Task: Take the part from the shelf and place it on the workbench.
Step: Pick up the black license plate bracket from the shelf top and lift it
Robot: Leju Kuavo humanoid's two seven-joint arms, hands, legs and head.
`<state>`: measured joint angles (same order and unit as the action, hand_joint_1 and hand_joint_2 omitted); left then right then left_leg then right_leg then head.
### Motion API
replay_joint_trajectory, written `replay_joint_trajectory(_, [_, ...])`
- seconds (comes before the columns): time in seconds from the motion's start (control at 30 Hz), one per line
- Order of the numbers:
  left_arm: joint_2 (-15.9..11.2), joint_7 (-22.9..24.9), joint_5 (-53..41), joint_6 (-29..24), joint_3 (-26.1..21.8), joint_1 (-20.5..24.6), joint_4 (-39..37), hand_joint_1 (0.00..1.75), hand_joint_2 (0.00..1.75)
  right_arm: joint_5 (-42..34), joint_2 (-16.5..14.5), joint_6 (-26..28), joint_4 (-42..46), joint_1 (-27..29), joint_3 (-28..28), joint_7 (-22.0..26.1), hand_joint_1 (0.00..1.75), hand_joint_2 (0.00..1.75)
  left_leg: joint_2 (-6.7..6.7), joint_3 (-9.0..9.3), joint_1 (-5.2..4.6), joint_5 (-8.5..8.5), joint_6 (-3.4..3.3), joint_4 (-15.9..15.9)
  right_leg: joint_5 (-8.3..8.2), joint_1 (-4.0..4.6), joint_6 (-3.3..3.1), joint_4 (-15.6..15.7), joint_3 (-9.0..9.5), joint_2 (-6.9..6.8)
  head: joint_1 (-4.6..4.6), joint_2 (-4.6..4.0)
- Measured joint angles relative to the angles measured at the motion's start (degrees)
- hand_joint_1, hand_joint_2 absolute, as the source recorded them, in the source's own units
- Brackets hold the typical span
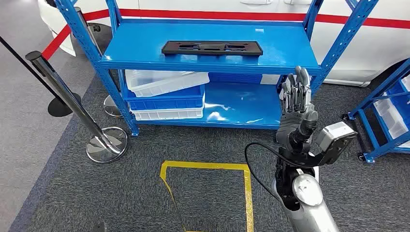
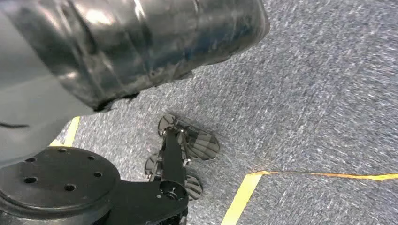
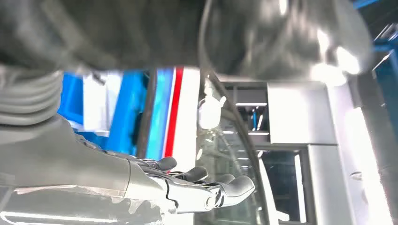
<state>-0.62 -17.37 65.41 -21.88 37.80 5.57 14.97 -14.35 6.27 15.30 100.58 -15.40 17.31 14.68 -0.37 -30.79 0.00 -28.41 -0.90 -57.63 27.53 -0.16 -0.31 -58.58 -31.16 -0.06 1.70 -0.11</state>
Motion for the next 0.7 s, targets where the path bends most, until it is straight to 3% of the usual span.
replay_joint_trajectory(0.1, [0.0,-0.5,0.3,0.1,0.2,0.1,0.0,0.00,0.00,1.7,0.2,0.7,1.7,0.0,0.2,-0.8,0.00,1.75,-0.01,-0.03,-0.05,-0.06,-0.06,-0.1,-0.05,-0.07,0.07,0.1,0.01,0.01,-0.01,0.00])
replay_joint_trajectory(0.2, [0.0,-1.0,1.2,0.3,0.3,0.1,0.0,0.00,0.00,4.3,0.5,2.1,4.2,0.0,0.4,-2.0,0.00,1.75,-0.02,-0.22,-0.29,-0.09,-0.80,-0.4,-0.32,-0.35,0.51,0.4,0.00,0.03,0.04,0.00])
replay_joint_trajectory(0.3, [0.2,-1.3,1.8,0.4,0.3,0.3,0.0,0.00,0.00,5.0,0.7,3.2,6.3,-0.1,0.6,-2.5,0.00,1.75,0.18,0.85,0.14,1.12,-1.63,2.1,-0.08,-0.17,1.08,0.4,0.08,0.01,-0.08,0.00])
replay_joint_trajectory(0.37, [0.3,-1.4,1.9,0.5,0.3,0.4,0.0,0.00,0.00,4.1,1.0,3.0,7.4,-0.2,0.6,-2.2,0.00,1.75,0.35,1.79,0.60,1.90,-1.83,3.8,2.33,-0.23,1.39,-4.2,-2.13,0.03,-0.36,0.00])
replay_joint_trajectory(0.43, [0.4,-1.5,1.9,0.5,0.4,0.5,0.0,0.00,0.00,3.0,1.3,2.1,8.1,0.0,0.7,-1.6,0.00,1.75,0.35,1.96,0.67,1.91,-1.85,4.0,5.17,-0.63,1.83,-11.5,-6.24,0.06,-0.52,0.00])
replay_joint_trajectory(0.47, [0.4,-1.5,1.9,0.5,0.4,0.5,0.0,0.00,0.00,2.6,1.4,1.6,8.4,0.1,0.7,-1.3,0.00,1.75,0.31,1.97,0.73,1.75,-1.77,3.8,5.45,-0.95,2.13,-13.9,-7.81,0.06,-0.54,0.00])
replay_joint_trajectory(0.5, [0.4,-1.5,1.9,0.5,0.5,0.5,0.0,0.00,0.00,2.4,1.6,1.3,8.7,0.2,0.8,-1.1,0.00,1.75,0.24,2.00,0.86,1.52,-1.63,3.6,4.73,-1.27,2.44,-14.5,-8.52,0.05,-0.53,0.00])
replay_joint_trajectory(0.53, [0.4,-1.5,1.9,0.5,0.6,0.4,0.0,0.00,0.00,2.2,1.7,1.0,9.0,0.2,0.8,-0.9,0.00,1.31,0.15,2.03,1.06,1.18,-1.36,3.2,2.92,-1.60,2.81,-12.9,-8.18,0.04,-0.54,0.00])
replay_joint_trajectory(0.57, [0.4,-1.6,1.9,0.5,0.7,0.4,0.0,0.00,0.00,2.1,1.9,0.8,9.3,0.2,0.9,-0.8,0.00,0.87,0.03,2.06,1.36,0.63,-0.94,2.6,0.34,-1.99,3.26,-9.4,-6.95,0.03,-0.55,0.00])
replay_joint_trajectory(0.63, [0.4,-1.6,1.9,0.5,0.8,0.4,-0.1,0.00,0.00,1.9,2.2,0.5,9.7,0.2,0.9,-0.8,0.00,0.00,-0.19,1.81,1.71,-0.62,0.15,1.1,-2.55,-2.30,3.91,-3.1,-4.38,0.15,-0.72,0.00])
replay_joint_trajectory(0.7, [0.4,-1.5,1.9,0.4,0.9,0.6,-0.1,0.00,0.00,2.0,2.3,0.3,10.3,0.3,1.0,-0.7,0.00,0.00,-0.30,1.19,1.63,-1.37,1.07,0.0,-2.13,-2.05,3.16,-1.7,-3.95,0.37,-0.78,0.01])
